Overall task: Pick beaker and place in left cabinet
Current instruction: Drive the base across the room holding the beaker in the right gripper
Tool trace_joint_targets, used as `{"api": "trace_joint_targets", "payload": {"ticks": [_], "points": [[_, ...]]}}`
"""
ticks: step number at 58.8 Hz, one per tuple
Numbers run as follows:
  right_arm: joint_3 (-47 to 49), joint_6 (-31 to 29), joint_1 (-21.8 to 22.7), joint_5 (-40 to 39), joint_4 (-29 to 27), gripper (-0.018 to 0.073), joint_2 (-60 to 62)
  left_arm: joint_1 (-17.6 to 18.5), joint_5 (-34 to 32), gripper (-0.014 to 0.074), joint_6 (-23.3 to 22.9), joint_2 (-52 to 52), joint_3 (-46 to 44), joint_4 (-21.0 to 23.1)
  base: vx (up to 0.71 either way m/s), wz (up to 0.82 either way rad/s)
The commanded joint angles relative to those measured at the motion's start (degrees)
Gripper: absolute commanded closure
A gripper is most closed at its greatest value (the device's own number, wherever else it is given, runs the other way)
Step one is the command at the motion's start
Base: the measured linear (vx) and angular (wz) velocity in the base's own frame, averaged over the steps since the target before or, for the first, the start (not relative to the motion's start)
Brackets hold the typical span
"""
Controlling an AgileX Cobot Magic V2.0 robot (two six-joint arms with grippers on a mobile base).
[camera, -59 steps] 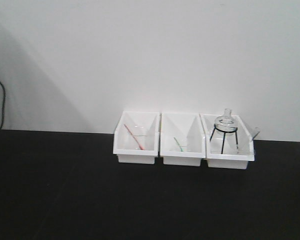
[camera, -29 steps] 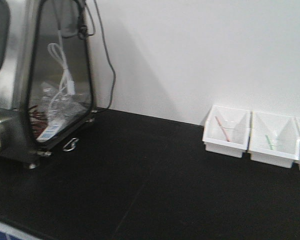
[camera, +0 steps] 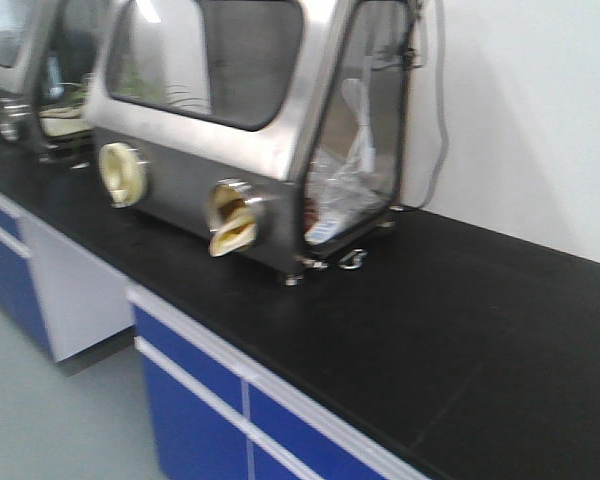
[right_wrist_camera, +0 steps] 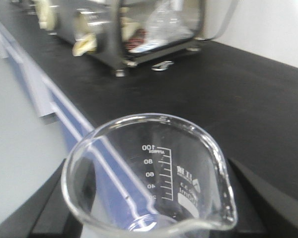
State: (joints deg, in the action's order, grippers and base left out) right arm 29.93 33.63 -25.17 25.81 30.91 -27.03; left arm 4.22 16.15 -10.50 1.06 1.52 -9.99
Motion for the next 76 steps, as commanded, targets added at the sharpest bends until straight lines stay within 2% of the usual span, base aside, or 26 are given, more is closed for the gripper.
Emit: {"api": "trace_joint_targets", "payload": {"ticks": [1,40,76], "points": [[1.6,-0.1,0.0,-4.1,1.2,0.0563,-0.2,0.0,-4.7,0.0593,-0.2,0.5,-0.7,0.0,-0.16,0.61],[1.6,-0.1,0.0,-4.1,1.2,0.0563,-0.2,0.0,-4.7,0.0593,-0.2,0.5,-0.7,0.0,-0.08,0.50],[1.6,-0.1,0.0,-4.0,1.2,0.0563,-0.2,0.0,-4.7,0.0593,-0.2,0.5,-0.7,0.0,0.16,0.62]]}}
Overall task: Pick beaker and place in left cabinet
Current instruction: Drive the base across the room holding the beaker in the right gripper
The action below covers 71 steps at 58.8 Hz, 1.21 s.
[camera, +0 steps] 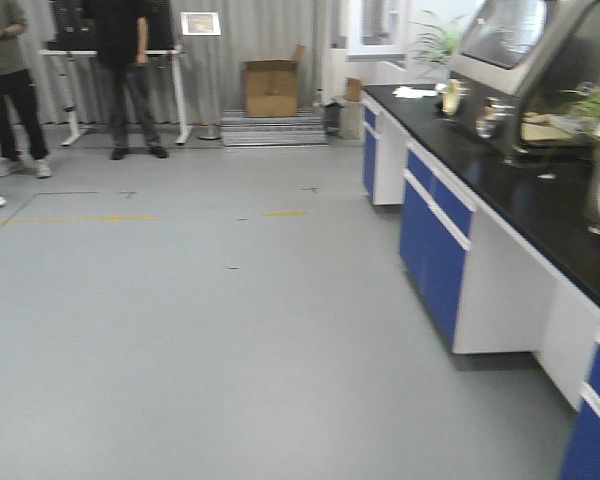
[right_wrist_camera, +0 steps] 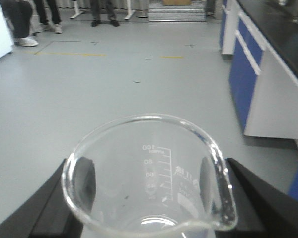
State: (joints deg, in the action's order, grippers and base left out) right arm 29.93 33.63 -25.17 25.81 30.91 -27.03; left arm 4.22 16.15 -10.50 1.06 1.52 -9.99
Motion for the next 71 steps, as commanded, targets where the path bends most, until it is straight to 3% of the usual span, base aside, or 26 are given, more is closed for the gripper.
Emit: {"api": "trace_joint_targets", "payload": {"ticks": [1,32,71], "points": [[1.6,-0.1,0.0,-4.0,1.2,0.0563,-0.2,0.0,-4.7,0.0593,-0.2,0.5,-0.7,0.0,0.28,0.46],[1.6,-0.1,0.0,-4.0,1.2,0.0563,-0.2,0.0,-4.7,0.0593,-0.2,0.5,-0.7,0.0,0.41,0.17],[1.6,-0.1,0.0,-4.0,1.2,0.0563,-0.2,0.0,-4.7,0.0593,-0.2,0.5,-0.7,0.0,0.61,0.03]]}}
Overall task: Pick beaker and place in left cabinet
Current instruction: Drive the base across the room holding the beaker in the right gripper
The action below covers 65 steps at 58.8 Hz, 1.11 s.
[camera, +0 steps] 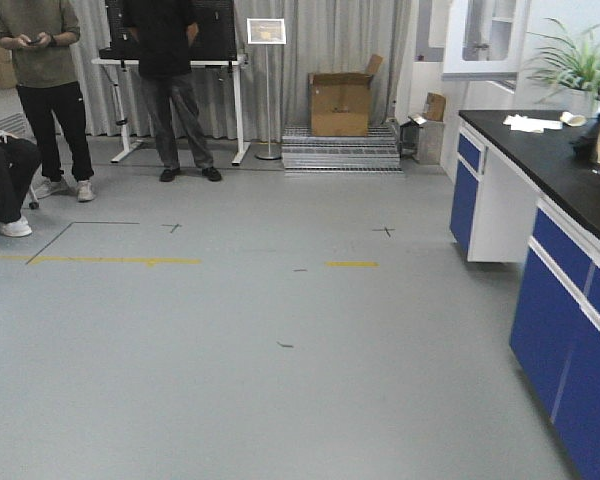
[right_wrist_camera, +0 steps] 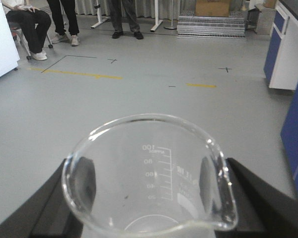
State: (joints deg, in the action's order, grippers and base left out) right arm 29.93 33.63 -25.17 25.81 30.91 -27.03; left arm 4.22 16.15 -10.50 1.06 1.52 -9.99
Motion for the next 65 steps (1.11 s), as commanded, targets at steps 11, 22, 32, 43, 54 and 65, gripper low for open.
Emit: {"api": "trace_joint_targets", "payload": {"ticks": [11,22,32,43,54,65], "points": [[1.6,-0.1,0.0,-4.0,1.2,0.0563,-0.2,0.0,-4.7,0.0593,-0.2,0.5,-0.7,0.0,0.69,0.15],[1.6,-0.1,0.0,-4.0,1.2,0.0563,-0.2,0.0,-4.7,0.0593,-0.2,0.5,-0.7,0.0,0.69,0.13],[1.6,-0.1,0.0,-4.0,1.2,0.0563,-0.2,0.0,-4.7,0.0593,-0.2,0.5,-0.7,0.0,0.69,0.07],[1.6,-0.1,0.0,-4.0,1.2,0.0563,-0.2,0.0,-4.7,0.0593,-0.2,0.5,-0.7,0.0,0.70,0.01],[1.6,-0.1,0.0,-4.0,1.2,0.0563,-0.2,0.0,-4.7,0.0593,-0.2,0.5,-0.7,0.0,0.70,-0.02],[1.6,-0.1,0.0,-4.0,1.2,0.0563,-0.2,0.0,-4.7,0.0593,-0.2,0.5,-0.7,0.0,0.69,0.02]]}}
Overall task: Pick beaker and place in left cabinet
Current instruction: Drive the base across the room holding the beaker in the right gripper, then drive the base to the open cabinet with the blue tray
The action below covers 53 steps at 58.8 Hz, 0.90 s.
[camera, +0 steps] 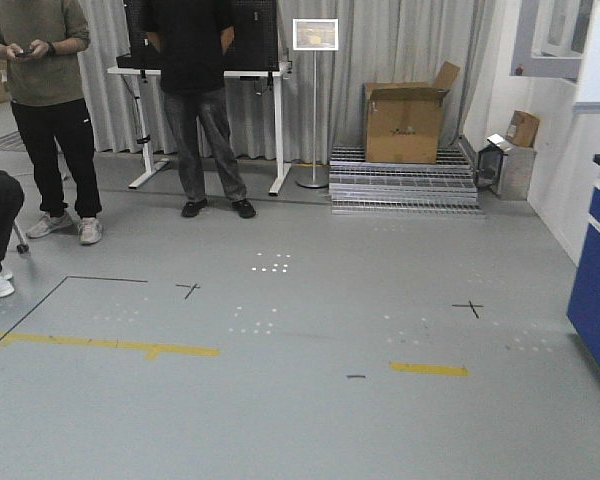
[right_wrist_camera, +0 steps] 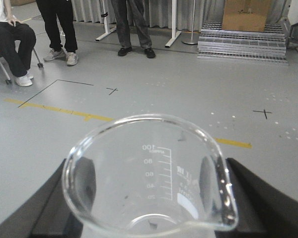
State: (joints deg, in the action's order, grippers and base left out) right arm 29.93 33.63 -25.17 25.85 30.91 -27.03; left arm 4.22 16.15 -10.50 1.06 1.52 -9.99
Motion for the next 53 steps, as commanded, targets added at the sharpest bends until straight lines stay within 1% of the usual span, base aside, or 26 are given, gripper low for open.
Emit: {"api": "trace_joint_targets", "payload": {"ticks": [1,26,53], "points": [[1.6,-0.1,0.0,-4.1,1.2,0.0563,-0.2,0.0,-4.7,0.0593,-0.2,0.5,-0.7,0.0,0.69,0.08],[1.6,-0.1,0.0,-4.1,1.2,0.0563,-0.2,0.0,-4.7,0.0593,-0.2,0.5,-0.7,0.0,0.70,0.08],[1.6,-0.1,0.0,-4.1,1.2,0.0563,-0.3,0.0,-4.7,0.0593,-0.2,0.5,-0.7,0.0,0.71,-0.03]]}}
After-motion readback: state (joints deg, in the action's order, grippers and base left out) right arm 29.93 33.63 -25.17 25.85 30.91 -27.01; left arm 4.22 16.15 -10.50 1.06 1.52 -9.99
